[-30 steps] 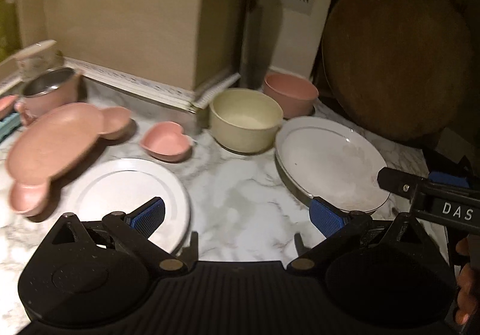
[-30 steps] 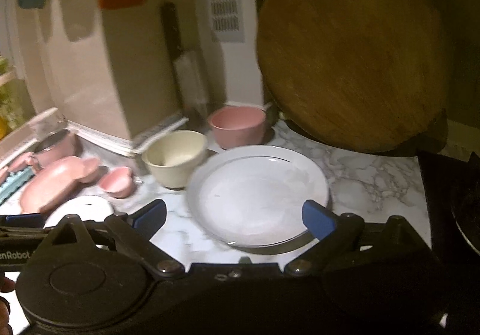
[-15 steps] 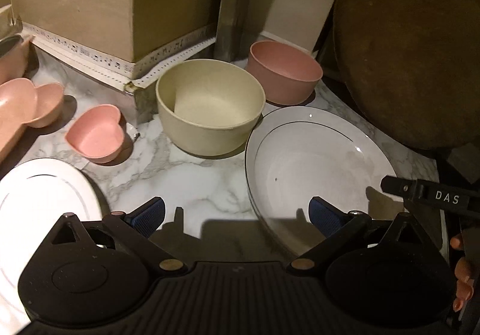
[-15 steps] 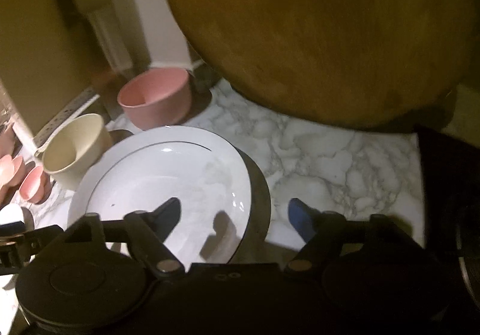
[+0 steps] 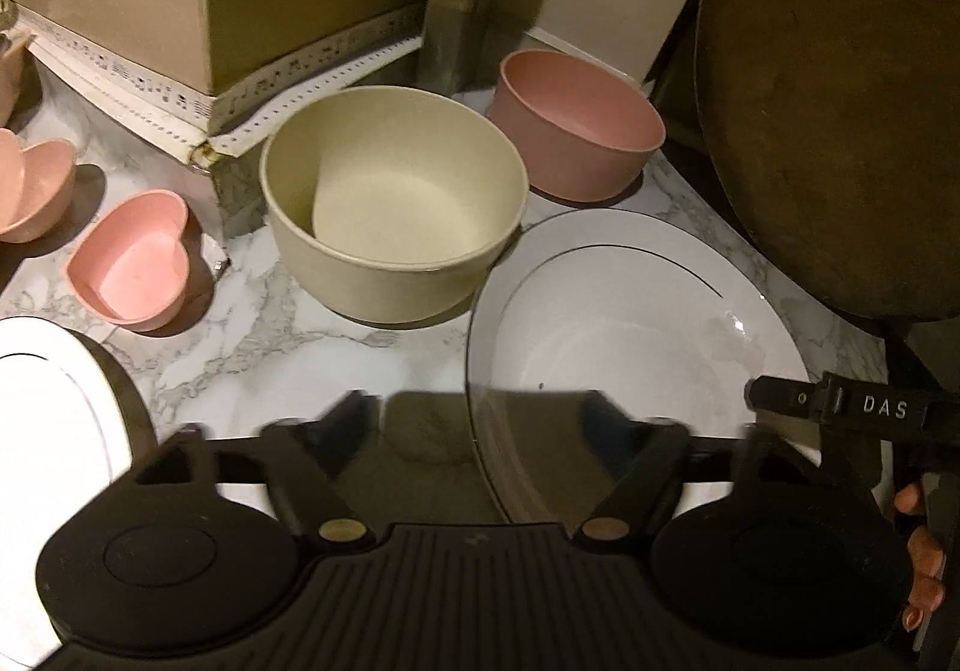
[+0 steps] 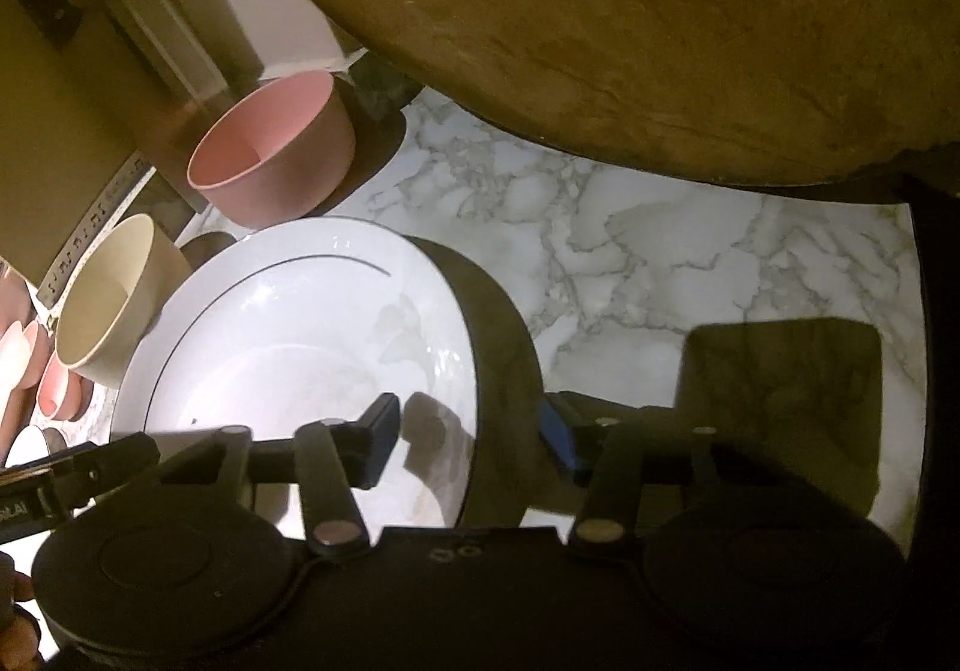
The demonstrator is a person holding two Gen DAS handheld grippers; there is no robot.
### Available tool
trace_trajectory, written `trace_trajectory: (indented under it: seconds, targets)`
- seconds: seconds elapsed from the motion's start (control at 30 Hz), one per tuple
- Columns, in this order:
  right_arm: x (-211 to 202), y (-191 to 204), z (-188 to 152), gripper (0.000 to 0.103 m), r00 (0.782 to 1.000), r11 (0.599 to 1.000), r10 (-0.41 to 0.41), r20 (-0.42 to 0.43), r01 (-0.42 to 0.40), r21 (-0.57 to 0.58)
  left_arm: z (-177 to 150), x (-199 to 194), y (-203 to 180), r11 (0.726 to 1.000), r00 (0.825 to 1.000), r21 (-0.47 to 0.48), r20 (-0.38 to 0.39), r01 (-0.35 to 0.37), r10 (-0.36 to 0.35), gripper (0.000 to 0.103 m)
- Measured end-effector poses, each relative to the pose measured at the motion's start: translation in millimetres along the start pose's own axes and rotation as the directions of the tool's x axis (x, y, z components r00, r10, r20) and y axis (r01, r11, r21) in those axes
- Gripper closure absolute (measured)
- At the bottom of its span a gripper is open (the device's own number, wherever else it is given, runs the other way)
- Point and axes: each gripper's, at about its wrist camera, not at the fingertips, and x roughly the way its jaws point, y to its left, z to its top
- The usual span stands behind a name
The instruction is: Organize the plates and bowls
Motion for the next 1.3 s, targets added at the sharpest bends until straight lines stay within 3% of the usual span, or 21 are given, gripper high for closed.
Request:
trace_trajectory:
  seconds: [0.1, 0.23, 0.37, 0.47, 0.9, 1.3]
  targets:
    - [-1, -3, 7, 0.068, 1.0, 1.0, 0.009, -0.001, -0.009, 0.013, 2, 3, 0, 1.0, 1.0, -0.008, -0.005, 0.004, -0.005, 0.042]
    - [-2, -6, 8, 0.077, 0.999, 0.999, 0.036, -0.022, -0.036, 0.02, 2, 6, 0, 0.999, 0.999, -0.021, -0.025, 0.027, -0.028, 0.064]
    - [-3, -4, 8, 0.092, 0.997, 0.998, 0.064, -0.033, -0.063, 0.022, 1, 5, -3, 0.999, 0.999, -0.017, -0.023, 0.043, -0.043, 0.075]
    - [-3, -1, 7, 0.092, 0.998, 0.998, 0.058, -0.031, -0.058, 0.014, 2, 6, -2, 0.999, 0.999, -0.019, -0.025, 0.034, -0.035, 0.081]
    - [-27, 1, -16, 0.093, 0.998, 0.999, 0.05, -0.026, -0.05, 0.008, -19, -17, -2, 0.998, 0.996, 0.012, -0.053, 0.067, -0.066, 0.083]
    - [-82, -27, -80, 0.094, 0.999, 0.996, 0.032, -0.002, -0.032, 0.08, -65, -53, -17, 0.981, 0.985, 0.112, -0.087, 0.157, -0.148, 0.083]
